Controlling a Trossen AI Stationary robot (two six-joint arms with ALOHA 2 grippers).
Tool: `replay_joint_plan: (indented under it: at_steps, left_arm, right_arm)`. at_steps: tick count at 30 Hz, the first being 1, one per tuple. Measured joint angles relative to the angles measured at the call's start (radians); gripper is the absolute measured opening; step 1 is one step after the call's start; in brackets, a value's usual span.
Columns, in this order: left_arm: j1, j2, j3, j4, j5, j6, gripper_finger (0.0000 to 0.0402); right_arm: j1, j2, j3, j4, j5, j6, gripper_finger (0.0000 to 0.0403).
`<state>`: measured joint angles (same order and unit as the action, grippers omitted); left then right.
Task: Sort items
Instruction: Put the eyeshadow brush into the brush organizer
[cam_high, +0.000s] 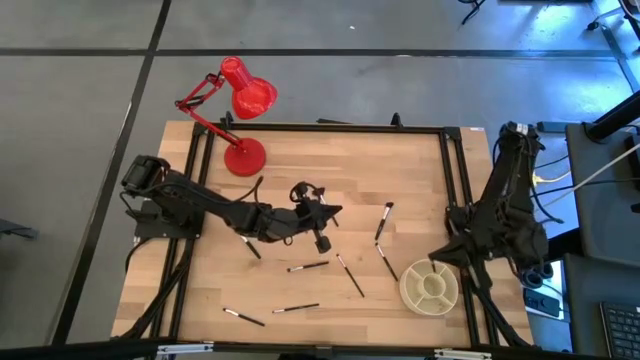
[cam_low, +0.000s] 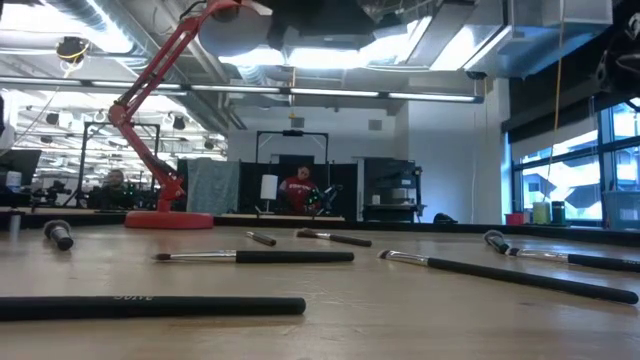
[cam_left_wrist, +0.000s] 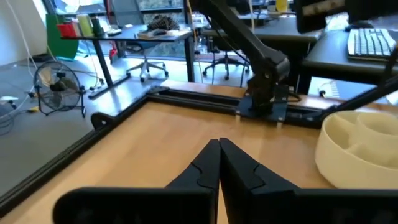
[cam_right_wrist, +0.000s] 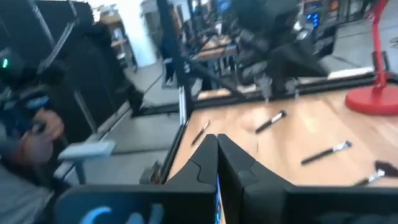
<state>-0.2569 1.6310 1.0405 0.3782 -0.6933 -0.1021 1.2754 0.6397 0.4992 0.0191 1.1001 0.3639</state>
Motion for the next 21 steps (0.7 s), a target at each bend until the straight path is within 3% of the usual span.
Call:
replay_joint_plan:
  at_steps: [4,8,16,21]
  left_arm:
    - [0.021,0.0,0.0,-0.001,0.0,-0.031,0.0002]
    - [0.035,0.0,0.0,-0.001,0.008,-0.051,0.0002]
    - [0.055,0.0,0.0,0.008,0.007,-0.06,0.0002]
    - [0.056,0.0,0.0,-0.022,0.022,-0.061,0.0007]
  right_arm:
    - [0.015,0.03,-0.003,-0.162,0.005,0.192,0.0]
    - [0.014,0.09,-0.055,-0.148,0.0,0.294,0.0]
    - [0.025,0.192,-0.093,-0.02,-0.004,0.332,0.0003]
    - [0.025,0.177,-0.091,-0.013,-0.019,0.341,0.0049]
